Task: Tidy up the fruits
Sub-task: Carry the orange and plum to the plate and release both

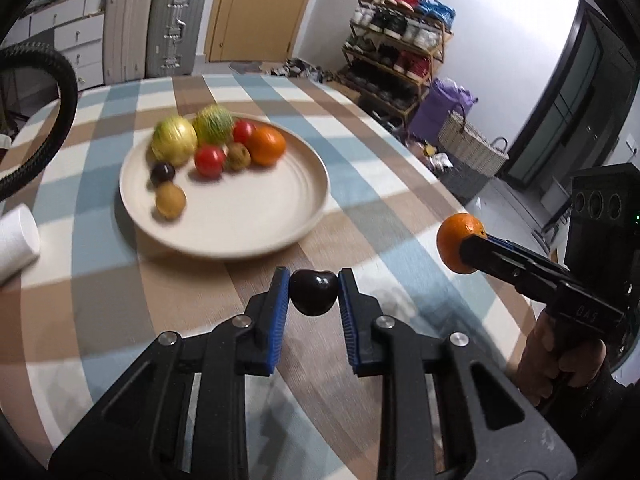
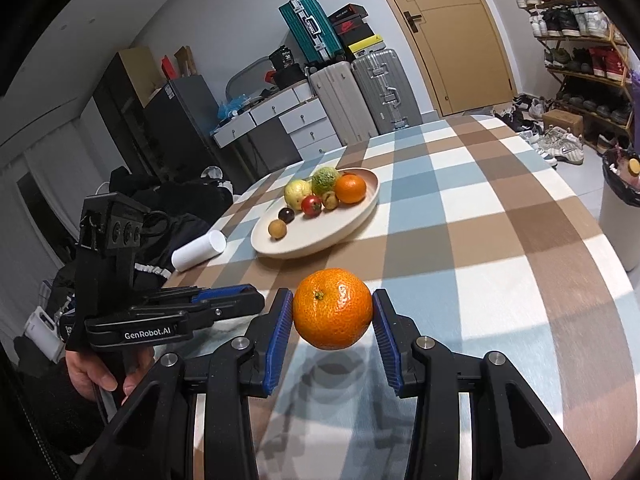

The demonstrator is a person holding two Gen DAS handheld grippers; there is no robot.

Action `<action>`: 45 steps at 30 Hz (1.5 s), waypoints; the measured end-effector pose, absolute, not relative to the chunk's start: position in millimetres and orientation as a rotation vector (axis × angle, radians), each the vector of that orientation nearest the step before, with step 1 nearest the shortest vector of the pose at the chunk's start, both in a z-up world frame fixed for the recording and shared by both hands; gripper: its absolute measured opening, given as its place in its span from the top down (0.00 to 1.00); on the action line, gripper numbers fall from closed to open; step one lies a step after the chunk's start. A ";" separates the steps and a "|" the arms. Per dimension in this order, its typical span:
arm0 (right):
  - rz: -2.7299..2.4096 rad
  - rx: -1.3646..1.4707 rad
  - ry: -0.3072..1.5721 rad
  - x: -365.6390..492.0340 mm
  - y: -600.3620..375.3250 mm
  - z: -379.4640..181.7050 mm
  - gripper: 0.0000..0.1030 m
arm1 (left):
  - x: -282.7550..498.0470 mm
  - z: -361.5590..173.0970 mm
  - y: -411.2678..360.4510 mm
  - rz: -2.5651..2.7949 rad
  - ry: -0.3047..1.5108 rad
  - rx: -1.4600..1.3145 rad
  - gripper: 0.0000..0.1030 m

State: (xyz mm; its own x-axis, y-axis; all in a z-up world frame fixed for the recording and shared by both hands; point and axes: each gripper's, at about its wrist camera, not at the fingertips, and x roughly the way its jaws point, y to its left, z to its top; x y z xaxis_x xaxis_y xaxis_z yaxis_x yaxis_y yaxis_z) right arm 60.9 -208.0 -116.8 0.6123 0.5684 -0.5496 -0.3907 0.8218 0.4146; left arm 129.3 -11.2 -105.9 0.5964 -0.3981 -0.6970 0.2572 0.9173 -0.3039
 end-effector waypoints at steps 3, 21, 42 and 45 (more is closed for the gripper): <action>0.572 0.275 0.726 79.4 -202.1 -110.2 0.60 | 146.9 -98.1 -6.4 -0.366 0.824 -0.196 0.79; 0.599 0.256 0.784 218.8 -166.6 -88.6 0.60 | 244.5 -122.0 -9.2 -0.365 0.831 -0.316 0.79; 0.592 0.230 0.937 270.5 -141.4 -134.0 0.60 | 273.3 -147.1 -10.8 -0.367 0.876 -0.306 0.79; 0.586 0.225 0.937 271.0 -140.2 -134.2 0.60 | 276.6 -149.3 -9.8 -0.363 0.880 -0.313 0.79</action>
State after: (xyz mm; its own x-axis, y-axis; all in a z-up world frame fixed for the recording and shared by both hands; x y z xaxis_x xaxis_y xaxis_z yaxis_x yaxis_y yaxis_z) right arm 271.0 -140.2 -134.2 0.4510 0.5642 -0.6916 -0.3750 0.8229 0.4268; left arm 276.6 -9.8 -149.3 0.5839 -0.4314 -0.6877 0.1786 0.8946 -0.4095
